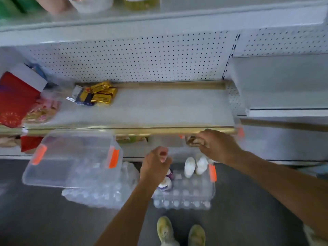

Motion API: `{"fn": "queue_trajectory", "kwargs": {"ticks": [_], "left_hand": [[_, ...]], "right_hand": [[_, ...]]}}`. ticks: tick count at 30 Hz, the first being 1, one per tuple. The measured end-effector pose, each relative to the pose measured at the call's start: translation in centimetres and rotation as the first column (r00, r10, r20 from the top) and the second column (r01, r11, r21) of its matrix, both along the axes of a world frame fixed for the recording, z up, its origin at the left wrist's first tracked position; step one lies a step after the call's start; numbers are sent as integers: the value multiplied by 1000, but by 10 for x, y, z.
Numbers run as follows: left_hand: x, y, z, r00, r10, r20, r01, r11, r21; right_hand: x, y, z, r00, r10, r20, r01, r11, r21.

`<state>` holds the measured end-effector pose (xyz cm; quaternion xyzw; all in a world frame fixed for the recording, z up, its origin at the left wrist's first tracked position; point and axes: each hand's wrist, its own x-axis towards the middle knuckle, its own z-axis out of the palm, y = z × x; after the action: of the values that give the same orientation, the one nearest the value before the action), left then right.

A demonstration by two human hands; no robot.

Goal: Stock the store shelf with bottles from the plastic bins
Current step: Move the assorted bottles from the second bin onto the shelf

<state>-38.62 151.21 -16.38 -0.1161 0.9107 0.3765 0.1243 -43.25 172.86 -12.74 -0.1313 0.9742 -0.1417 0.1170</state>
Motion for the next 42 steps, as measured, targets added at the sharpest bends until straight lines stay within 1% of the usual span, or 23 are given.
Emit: {"fn": "queue_trajectory", "kwargs": {"ticks": [4,8,13,16,20,23,25,28,30,32,34,36,38,42], "left_hand": [[10,-8,-55,995,46,94,-50,998,40],[14,-29,-107,981,75,177,-77,997,1],[19,-49,-163,958,122,260,-108,992,-68],[24,-50,-193,948,104,300,-81,993,-87],[26,-36,-227,940,42,339,-36,999,-24],[20,-17,-251,938,-21,345,15,1000,20],[11,-2,-267,941,-64,333,48,997,57],[-3,20,-290,935,-126,331,92,989,115],[-13,33,-305,932,-166,321,129,983,133],[-21,45,-319,932,-191,307,151,977,149],[-28,53,-334,935,-196,297,150,974,171],[-32,57,-345,932,-192,306,136,971,196],[-36,59,-352,934,-187,306,120,966,227],[-57,58,-357,947,-172,270,110,967,230]], "right_hand": [[8,-3,-71,985,-13,173,11,1000,11],[17,-18,-137,956,8,292,-21,999,41],[34,-37,-205,918,26,397,-43,998,34],[47,-46,-239,899,44,437,-64,997,31],[57,-50,-272,868,42,495,-63,998,26],[45,-43,-289,893,29,450,-65,996,66],[31,-36,-299,933,44,357,-95,987,127],[3,-22,-315,970,153,191,-195,956,221],[-15,-13,-329,957,242,162,-280,916,288],[-30,-6,-344,925,343,165,-380,845,376],[-41,-3,-357,890,418,182,-454,780,431],[-51,-4,-367,869,453,198,-493,760,424],[-59,-7,-370,864,460,206,-504,778,376],[-69,-13,-373,910,344,232,-394,892,222]]}}
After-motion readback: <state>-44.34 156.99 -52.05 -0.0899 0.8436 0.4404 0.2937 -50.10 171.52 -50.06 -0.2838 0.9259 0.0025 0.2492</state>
